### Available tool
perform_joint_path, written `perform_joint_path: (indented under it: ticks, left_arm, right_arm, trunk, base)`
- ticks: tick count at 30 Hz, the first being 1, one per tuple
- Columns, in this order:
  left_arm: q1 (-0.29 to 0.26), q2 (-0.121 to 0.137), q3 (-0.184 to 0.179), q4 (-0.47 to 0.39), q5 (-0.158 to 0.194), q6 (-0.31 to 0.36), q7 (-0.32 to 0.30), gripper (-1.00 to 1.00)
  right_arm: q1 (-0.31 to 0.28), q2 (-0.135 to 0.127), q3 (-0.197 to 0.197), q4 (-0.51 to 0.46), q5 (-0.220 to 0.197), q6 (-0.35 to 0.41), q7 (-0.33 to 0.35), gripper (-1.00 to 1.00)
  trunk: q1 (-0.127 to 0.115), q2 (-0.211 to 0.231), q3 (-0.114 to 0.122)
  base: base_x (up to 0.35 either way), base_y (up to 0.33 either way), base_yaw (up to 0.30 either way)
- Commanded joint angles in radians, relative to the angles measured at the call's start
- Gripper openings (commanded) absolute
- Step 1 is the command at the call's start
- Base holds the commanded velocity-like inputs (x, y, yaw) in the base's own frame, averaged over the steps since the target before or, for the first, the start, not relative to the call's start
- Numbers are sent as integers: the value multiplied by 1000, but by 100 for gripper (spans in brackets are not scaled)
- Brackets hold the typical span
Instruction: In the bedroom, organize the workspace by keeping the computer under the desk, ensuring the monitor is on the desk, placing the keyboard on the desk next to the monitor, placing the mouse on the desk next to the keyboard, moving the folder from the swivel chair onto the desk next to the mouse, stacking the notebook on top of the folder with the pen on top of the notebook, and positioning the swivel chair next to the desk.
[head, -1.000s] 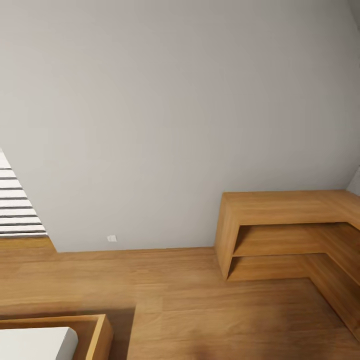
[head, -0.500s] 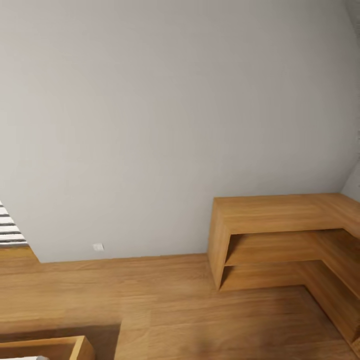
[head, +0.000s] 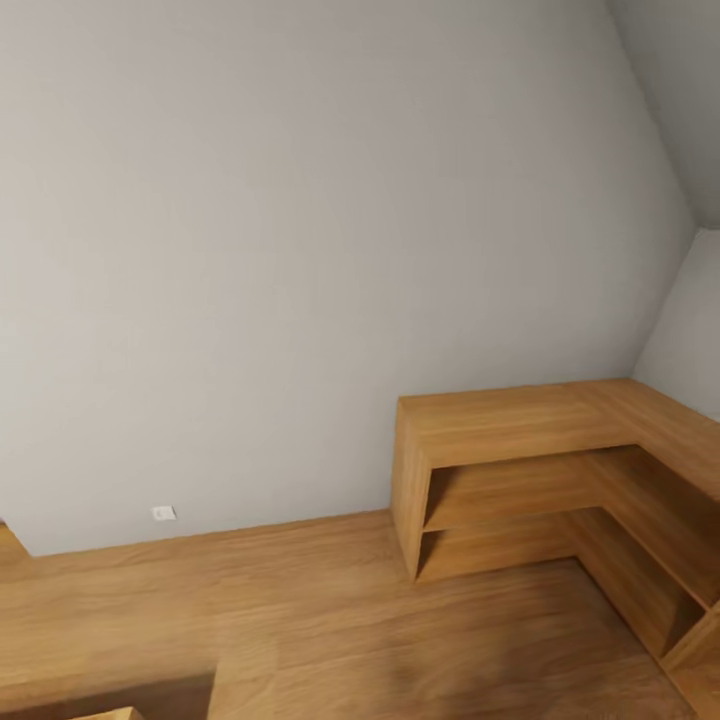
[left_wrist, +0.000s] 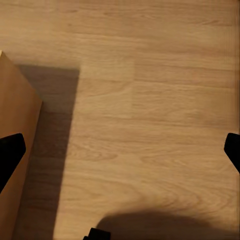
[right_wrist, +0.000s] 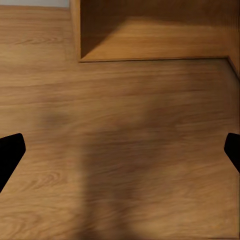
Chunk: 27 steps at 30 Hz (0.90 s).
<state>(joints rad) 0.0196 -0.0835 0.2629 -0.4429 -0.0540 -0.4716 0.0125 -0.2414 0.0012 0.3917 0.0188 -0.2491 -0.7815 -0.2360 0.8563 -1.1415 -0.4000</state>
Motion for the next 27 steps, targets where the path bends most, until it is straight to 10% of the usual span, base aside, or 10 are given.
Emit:
perform_joint_path:
  ticks: [1,27]
  left_arm:
    - [0,-1,4,-2,-6,-1,1,100]
    - [0,30,8,76,-9,-1,2,100]
  right_arm:
    - [-1,0,9,2,-6,-3,-3,100]
    - [-1,2,7,6,-55,7,-3,100]
  trunk:
    - [0,-1,0]
    - [0,-1,22]
  base:
    - [2,-1,-207]
    - [0,0,-212]
